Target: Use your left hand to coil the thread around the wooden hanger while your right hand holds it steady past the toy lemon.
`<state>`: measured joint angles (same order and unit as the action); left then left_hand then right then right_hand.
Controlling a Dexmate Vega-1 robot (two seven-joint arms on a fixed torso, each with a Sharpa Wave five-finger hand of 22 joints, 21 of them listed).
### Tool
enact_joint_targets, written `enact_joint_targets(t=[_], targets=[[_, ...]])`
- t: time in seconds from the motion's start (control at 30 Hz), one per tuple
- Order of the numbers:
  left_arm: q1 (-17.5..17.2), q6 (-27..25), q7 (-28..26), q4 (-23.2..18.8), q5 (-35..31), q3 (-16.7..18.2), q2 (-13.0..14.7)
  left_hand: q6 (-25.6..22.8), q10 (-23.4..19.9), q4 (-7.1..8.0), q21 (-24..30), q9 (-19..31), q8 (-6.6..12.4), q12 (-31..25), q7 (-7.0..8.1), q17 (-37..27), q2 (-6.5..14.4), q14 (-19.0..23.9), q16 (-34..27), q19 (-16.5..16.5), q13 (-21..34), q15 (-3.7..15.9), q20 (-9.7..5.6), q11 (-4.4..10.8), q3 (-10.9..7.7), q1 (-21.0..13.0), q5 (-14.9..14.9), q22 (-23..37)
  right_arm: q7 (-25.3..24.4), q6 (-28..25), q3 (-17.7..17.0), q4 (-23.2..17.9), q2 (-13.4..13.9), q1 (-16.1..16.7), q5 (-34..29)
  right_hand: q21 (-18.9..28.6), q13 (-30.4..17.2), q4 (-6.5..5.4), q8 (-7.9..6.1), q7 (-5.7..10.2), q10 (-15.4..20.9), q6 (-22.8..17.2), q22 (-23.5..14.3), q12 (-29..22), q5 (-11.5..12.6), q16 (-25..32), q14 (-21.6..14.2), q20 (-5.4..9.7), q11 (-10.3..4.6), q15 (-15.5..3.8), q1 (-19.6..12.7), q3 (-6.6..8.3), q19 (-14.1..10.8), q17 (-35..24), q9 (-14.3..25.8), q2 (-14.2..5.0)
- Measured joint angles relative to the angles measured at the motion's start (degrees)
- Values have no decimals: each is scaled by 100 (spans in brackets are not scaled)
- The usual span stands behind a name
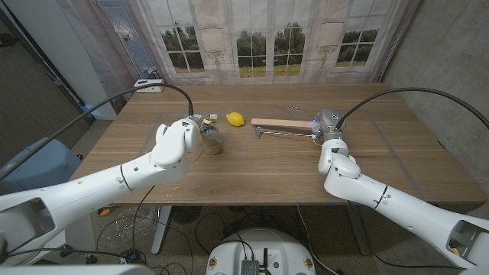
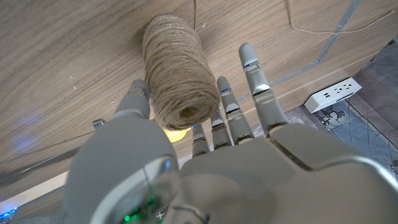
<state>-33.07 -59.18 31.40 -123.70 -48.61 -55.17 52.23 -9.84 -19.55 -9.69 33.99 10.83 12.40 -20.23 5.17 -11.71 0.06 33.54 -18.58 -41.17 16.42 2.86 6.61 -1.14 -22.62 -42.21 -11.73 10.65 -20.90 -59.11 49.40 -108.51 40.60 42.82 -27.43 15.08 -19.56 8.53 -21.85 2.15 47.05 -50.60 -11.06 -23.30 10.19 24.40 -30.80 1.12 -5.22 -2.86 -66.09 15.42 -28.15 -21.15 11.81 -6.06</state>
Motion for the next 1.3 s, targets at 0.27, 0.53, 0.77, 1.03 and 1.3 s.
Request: enact_joint_targets(t=[0.27,0.53,0.77,1.03,1.3], targets=[[-108,252,23,228,-422,74,-169,-695,-488,-90,355,49,155,-371,-86,-74,128,807,-245,-800,276,-11,-800,233,-262,-962,80,16,35,7,5,18,-2,-22,0,0,1,24,-30,0,0,0,0,-23,-1,0,0,0,0,0,-1,-24,0,0,0,0],[-410,376,-453,473,-811,234,-377,-3280,-1603,-96,1240,359,957,-1439,-594,-506,-766,1578,-673,-1214,806,-477,-1341,197,-680,-2004,89,58,79,-20,49,36,-4,-64,-35,44,5,7,-40,0,-2,0,0,-23,-5,0,0,0,2,0,-180,-56,0,0,0,-13],[-713,439,-955,590,-996,458,-523,-3533,-1710,-89,1476,421,1333,-1701,-404,-567,-849,1682,-575,-1234,806,-494,-1360,153,-701,-2087,90,-27,87,-26,58,43,-8,-76,-54,44,1,15,-41,-1,-2,-1,0,-21,-6,0,0,0,2,0,-179,-64,0,-27,0,-15],[-1260,666,-1896,595,-835,1061,-733,-3583,-1779,-71,1522,423,1377,-1716,-355,-598,-879,1707,-572,-1256,806,-482,-1381,143,-683,-2117,91,-27,-29,108,-62,35,-34,14,-16,44,-1,4,-41,-1,-2,-1,1,-16,-7,0,0,0,2,0,-178,-98,0,-27,0,-16],[-1873,1175,-2963,614,-151,1879,-1037,-3696,-1810,-71,1608,424,1396,-1717,-343,-528,-924,1782,-506,-1307,806,-470,-1432,136,-683,-2162,94,-37,-313,507,-356,-36,-67,304,261,44,-3,14,-59,-9,-2,-9,1,-15,-1,0,0,22,3,0,-169,-109,-21,-27,0,-25]])
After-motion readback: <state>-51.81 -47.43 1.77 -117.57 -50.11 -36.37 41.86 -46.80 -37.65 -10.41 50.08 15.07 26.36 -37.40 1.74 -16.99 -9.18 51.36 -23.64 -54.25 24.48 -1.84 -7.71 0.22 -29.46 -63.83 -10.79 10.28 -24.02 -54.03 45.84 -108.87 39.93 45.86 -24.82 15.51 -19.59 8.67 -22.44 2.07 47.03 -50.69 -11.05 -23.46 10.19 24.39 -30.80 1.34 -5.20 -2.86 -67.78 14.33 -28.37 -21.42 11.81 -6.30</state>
